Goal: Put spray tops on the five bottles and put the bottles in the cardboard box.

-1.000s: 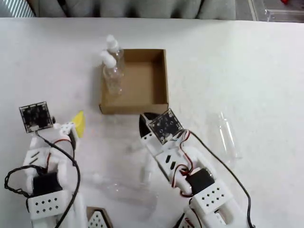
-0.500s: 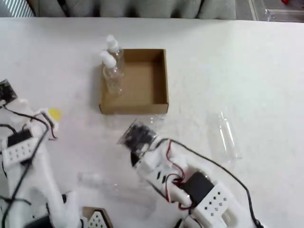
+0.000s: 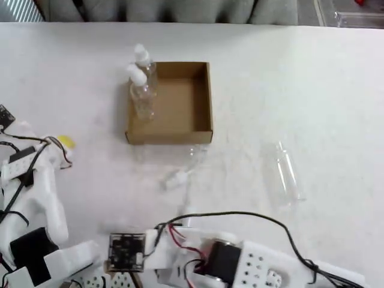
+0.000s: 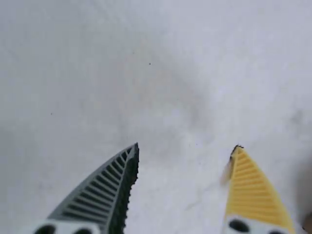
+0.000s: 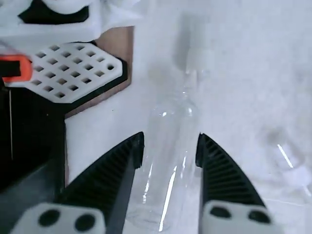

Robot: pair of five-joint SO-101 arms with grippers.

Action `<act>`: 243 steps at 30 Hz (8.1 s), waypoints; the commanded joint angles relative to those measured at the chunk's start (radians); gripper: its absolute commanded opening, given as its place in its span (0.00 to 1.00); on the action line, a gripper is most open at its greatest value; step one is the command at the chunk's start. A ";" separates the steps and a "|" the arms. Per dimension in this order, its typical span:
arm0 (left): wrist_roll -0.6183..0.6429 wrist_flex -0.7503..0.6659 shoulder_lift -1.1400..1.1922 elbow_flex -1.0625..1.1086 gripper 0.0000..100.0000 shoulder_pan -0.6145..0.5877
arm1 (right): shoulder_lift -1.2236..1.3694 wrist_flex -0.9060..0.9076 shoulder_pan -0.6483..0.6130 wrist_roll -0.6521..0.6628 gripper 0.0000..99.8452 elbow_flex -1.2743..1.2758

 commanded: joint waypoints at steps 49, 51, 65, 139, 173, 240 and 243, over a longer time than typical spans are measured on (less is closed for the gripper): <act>0.011 -0.034 -0.001 -0.068 0.28 -0.047 | 0.544 -0.595 0.418 -0.517 0.02 -0.367; 0.011 -0.035 -0.001 -0.068 0.28 -0.047 | 0.596 -0.642 0.418 -0.532 0.07 -0.358; 0.011 -0.038 0.002 -0.071 0.28 -0.047 | 0.456 -0.314 0.513 -0.528 0.26 -0.528; 0.138 0.236 0.249 -0.368 0.28 -0.099 | 0.699 -0.228 0.326 -0.175 0.01 -0.479; 0.275 0.293 -0.384 0.129 0.28 0.572 | 0.213 -0.130 0.819 -0.176 0.01 -0.044; -0.532 0.345 -0.906 0.037 0.02 0.624 | -0.209 -0.168 0.932 -0.167 0.01 -0.031; -0.532 0.342 -1.038 0.032 0.02 0.765 | -0.309 -0.246 0.986 -0.167 0.01 -0.034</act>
